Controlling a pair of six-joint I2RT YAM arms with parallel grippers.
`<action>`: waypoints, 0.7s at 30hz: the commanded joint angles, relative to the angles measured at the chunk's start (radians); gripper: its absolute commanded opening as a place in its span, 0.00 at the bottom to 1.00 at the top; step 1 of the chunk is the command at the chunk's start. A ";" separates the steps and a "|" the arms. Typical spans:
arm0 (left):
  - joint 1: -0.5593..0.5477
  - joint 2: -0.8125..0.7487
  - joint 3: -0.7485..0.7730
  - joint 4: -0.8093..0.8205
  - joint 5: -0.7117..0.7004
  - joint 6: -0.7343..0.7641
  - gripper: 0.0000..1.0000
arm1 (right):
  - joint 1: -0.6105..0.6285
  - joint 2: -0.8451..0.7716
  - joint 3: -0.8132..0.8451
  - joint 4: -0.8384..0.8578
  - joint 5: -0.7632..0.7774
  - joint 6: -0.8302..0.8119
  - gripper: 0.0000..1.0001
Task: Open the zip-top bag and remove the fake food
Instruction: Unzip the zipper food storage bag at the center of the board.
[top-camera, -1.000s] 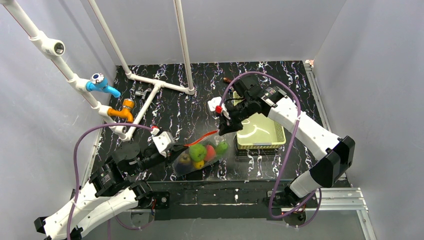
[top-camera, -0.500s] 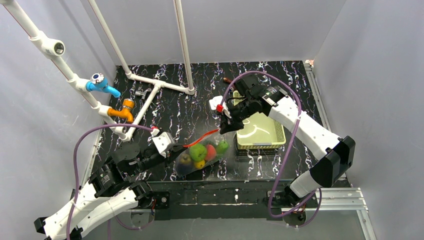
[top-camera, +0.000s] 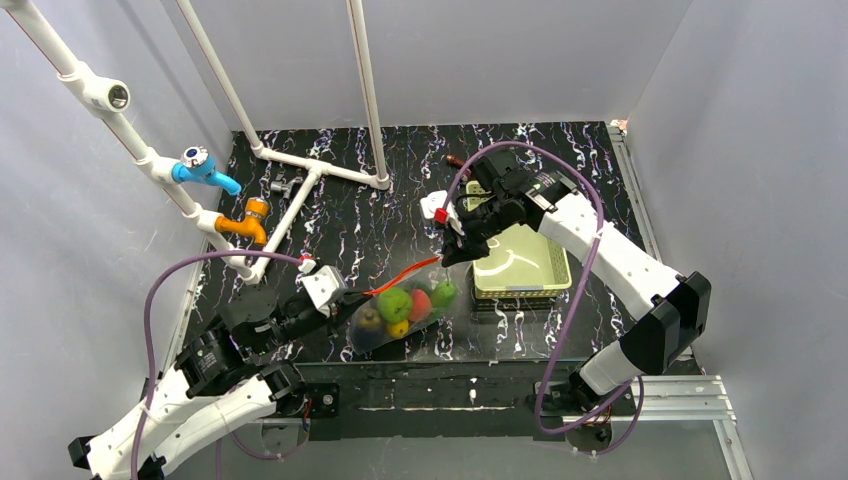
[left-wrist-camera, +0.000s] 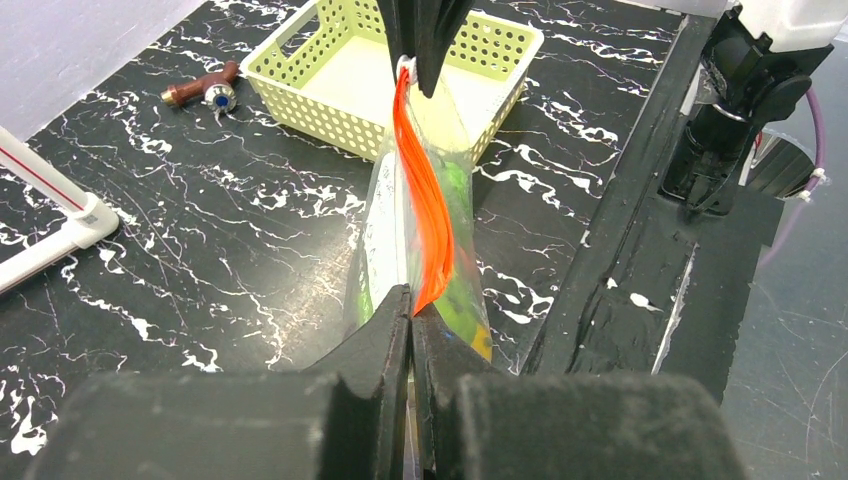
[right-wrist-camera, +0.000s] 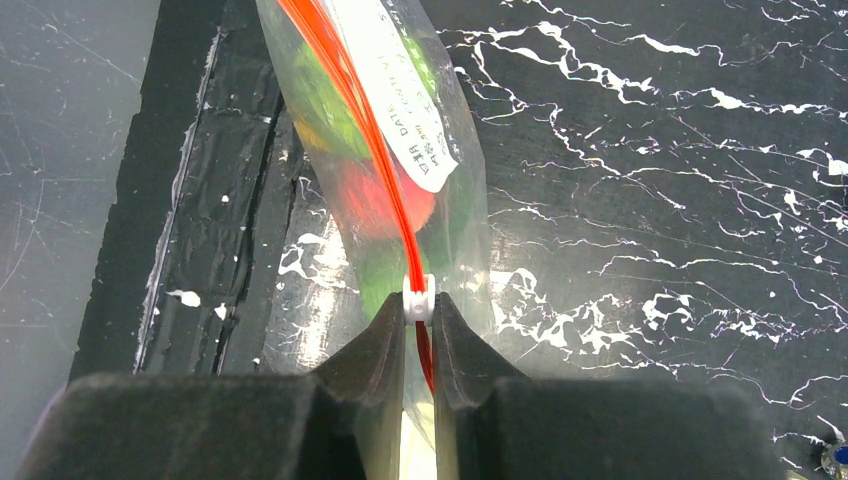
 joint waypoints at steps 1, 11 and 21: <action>0.001 -0.026 0.025 -0.034 -0.021 0.015 0.00 | -0.032 -0.041 -0.005 -0.008 0.046 -0.023 0.01; -0.001 -0.040 0.045 -0.071 -0.048 0.032 0.00 | -0.062 -0.042 -0.011 -0.019 0.067 -0.045 0.01; 0.000 -0.057 0.063 -0.104 -0.067 0.043 0.00 | -0.089 -0.044 -0.012 -0.031 0.082 -0.064 0.01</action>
